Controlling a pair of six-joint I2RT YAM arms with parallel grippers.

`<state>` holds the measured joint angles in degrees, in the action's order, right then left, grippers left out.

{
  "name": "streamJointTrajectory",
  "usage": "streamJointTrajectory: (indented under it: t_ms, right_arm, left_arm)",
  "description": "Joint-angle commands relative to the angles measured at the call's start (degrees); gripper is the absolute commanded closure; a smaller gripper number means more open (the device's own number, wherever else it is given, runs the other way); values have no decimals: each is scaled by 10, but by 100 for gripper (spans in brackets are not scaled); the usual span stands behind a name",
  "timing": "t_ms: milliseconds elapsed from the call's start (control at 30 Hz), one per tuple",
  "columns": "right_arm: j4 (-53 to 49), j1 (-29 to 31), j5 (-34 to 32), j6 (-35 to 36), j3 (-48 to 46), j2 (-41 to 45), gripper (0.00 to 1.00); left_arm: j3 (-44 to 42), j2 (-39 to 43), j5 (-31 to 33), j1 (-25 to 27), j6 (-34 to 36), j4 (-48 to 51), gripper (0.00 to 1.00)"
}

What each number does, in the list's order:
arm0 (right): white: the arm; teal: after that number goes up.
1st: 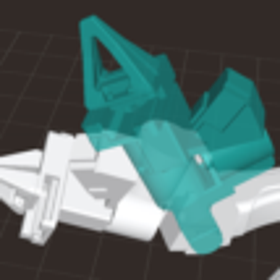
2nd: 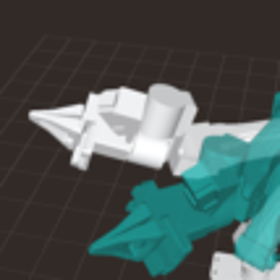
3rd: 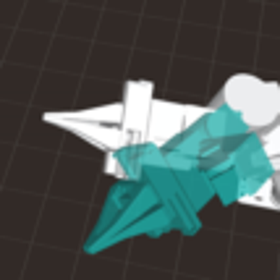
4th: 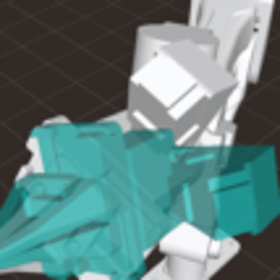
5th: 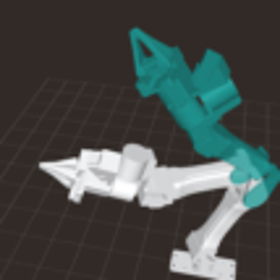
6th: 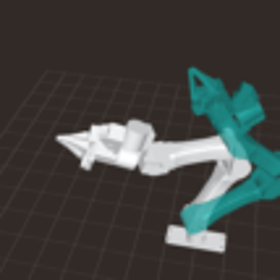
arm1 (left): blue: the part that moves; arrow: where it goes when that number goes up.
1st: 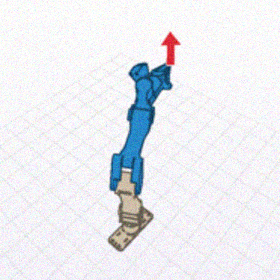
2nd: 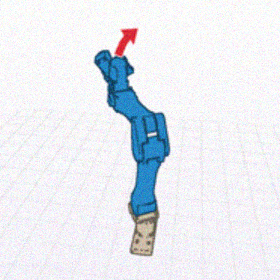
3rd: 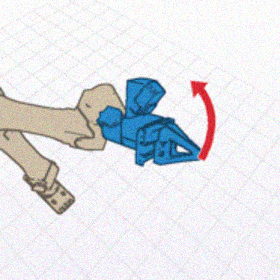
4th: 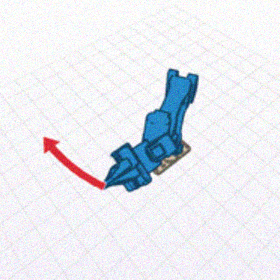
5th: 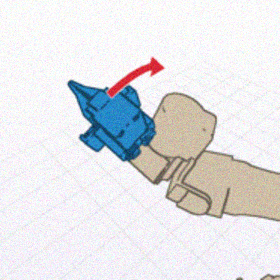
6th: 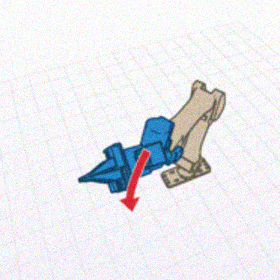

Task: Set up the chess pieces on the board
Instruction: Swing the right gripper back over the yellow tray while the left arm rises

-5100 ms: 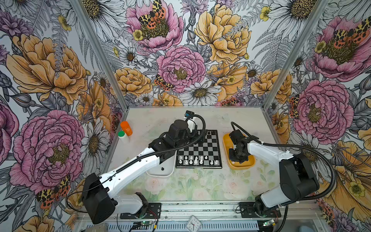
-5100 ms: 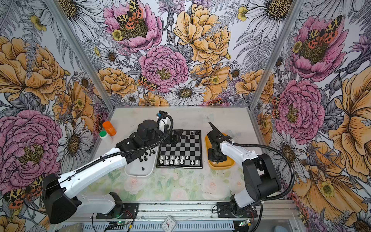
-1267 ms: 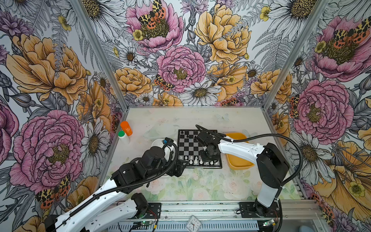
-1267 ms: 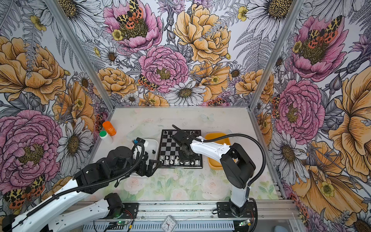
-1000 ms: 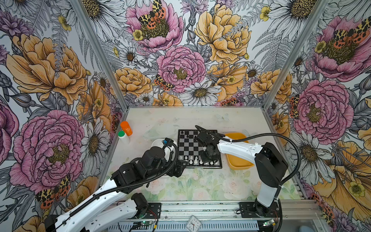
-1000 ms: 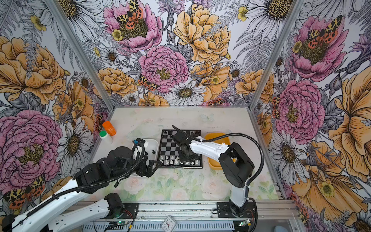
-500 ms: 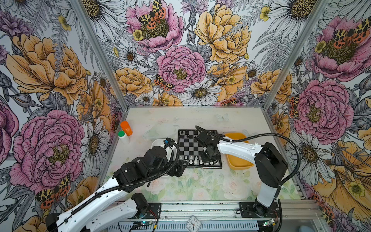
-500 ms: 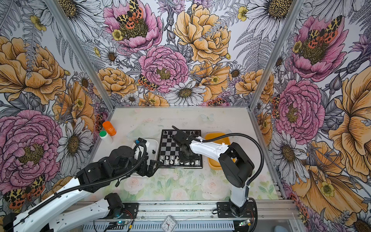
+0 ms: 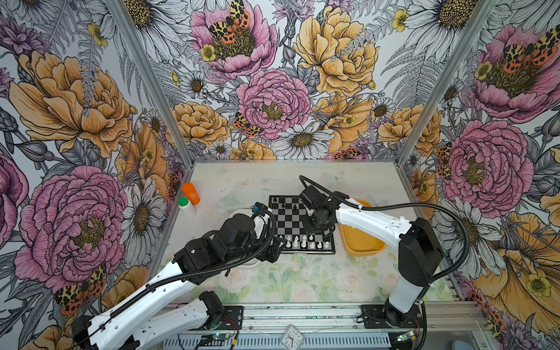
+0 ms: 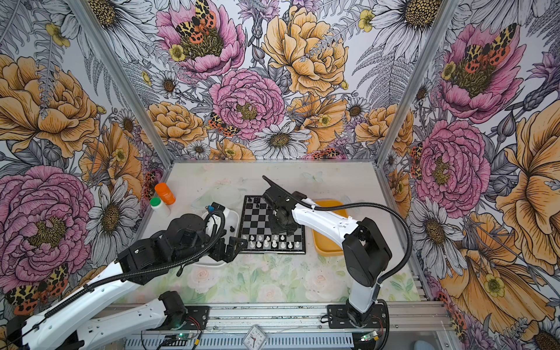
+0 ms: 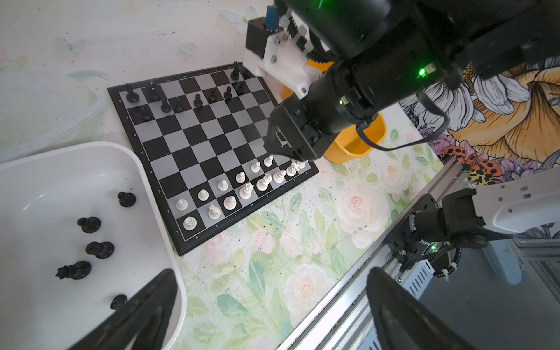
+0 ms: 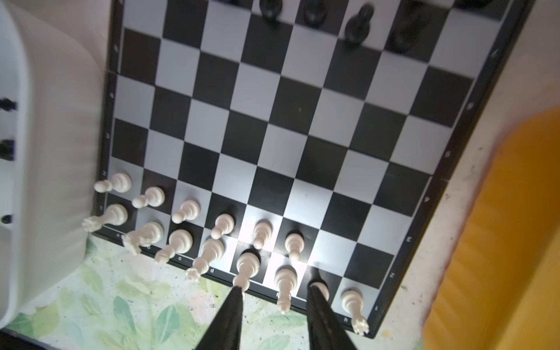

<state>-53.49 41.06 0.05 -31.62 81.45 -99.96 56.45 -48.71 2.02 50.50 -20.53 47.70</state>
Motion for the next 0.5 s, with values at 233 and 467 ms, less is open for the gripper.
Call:
streamJointTrajectory:
  t_ms: [233, 467]
  right_arm:
    - [-43, -119, -35, 40, -6, 73, 62]
    - [-42, -193, -46, 47, -54, 95, 64]
  left_arm:
    - [80, -141, -66, -66, 100, -89, 1]
    - [177, -300, -120, -70, 142, -162, 1]
